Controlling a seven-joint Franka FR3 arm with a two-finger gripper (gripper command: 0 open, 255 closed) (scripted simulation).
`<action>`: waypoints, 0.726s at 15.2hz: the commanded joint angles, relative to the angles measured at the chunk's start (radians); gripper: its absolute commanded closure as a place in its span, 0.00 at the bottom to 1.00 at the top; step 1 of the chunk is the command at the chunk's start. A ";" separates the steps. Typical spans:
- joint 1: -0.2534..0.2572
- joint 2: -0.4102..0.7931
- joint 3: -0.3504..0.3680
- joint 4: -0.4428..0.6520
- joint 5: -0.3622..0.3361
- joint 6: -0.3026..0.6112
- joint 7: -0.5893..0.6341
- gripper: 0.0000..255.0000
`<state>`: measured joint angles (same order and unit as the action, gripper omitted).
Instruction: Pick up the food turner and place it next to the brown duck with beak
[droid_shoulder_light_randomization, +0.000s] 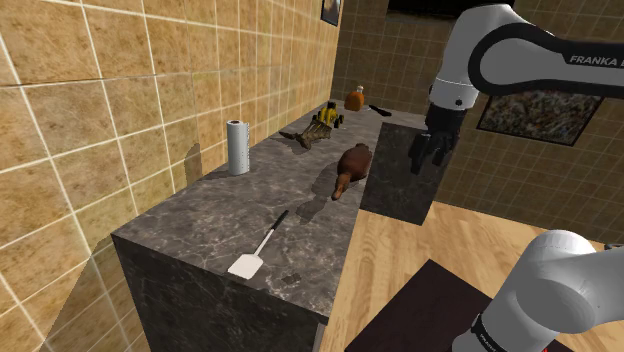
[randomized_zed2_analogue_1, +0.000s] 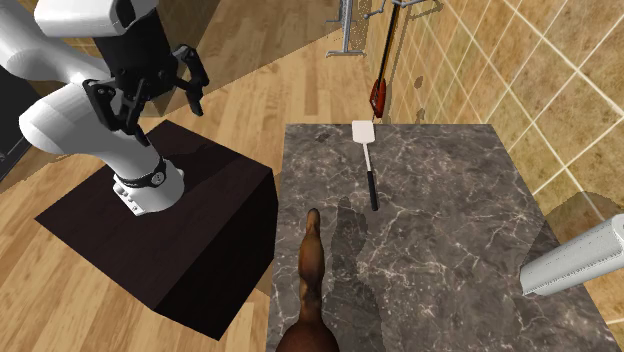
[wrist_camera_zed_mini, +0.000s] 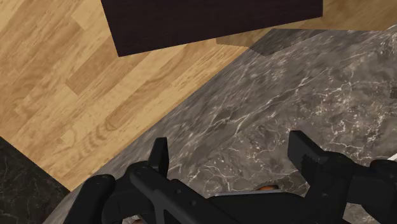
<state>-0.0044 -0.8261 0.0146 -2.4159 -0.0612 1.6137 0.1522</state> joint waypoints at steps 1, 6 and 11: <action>0.000 0.000 0.000 0.000 0.000 0.000 0.000 0.00; 0.000 0.046 0.125 -0.046 0.088 0.090 0.220 0.00; -0.008 0.145 0.252 -0.045 0.160 0.195 0.437 0.00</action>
<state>-0.0114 -0.7012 0.2402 -2.4584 0.0838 1.7825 0.5400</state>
